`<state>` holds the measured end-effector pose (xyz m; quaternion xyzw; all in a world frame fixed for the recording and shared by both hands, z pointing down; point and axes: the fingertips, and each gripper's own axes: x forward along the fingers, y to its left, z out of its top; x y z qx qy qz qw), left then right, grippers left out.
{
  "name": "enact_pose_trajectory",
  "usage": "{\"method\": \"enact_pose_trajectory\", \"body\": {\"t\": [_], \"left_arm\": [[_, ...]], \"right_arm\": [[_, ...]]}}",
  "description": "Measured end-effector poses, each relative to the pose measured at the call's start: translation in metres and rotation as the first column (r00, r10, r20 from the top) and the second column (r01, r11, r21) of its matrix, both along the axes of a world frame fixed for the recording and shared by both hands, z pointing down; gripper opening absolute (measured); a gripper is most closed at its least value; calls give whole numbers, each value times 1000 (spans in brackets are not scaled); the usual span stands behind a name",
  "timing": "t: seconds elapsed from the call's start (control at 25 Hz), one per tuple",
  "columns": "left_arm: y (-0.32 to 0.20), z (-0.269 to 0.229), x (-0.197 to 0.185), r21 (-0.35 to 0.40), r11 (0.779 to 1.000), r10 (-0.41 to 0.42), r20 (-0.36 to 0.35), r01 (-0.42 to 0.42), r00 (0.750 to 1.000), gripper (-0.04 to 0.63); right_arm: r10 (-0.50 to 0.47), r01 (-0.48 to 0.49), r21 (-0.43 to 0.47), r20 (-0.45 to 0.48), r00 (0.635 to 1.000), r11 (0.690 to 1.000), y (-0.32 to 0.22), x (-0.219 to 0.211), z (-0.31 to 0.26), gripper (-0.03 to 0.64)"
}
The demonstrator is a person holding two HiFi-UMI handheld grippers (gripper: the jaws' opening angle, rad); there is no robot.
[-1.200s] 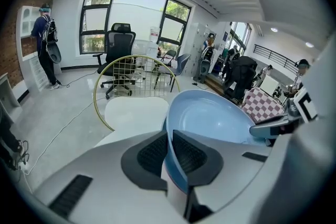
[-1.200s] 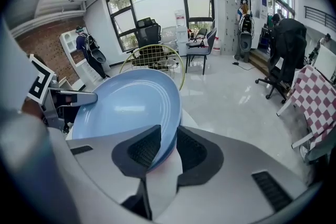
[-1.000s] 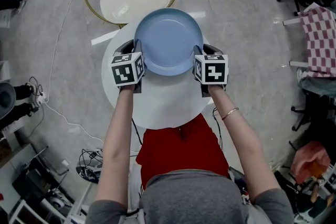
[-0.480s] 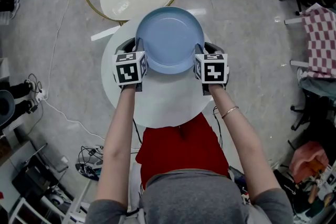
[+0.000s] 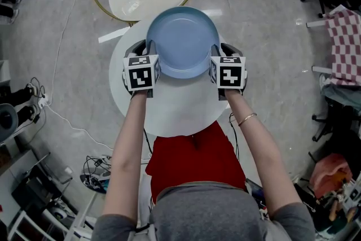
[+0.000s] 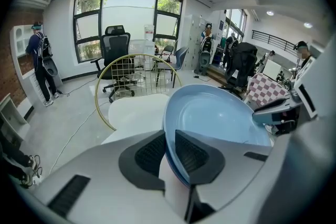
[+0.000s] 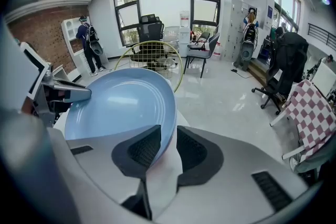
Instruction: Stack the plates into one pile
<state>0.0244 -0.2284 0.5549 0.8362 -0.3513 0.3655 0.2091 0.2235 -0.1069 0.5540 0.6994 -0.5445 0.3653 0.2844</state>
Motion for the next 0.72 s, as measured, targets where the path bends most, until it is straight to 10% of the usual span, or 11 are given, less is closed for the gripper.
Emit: {"method": "enact_pose_trajectory", "body": {"t": [0.72], "left_arm": [[1,-15,-15,66,997,-30,18,29,999,86]], "right_arm": [[-3,4,61,-18,1000,998,4,1,-19,109]]}}
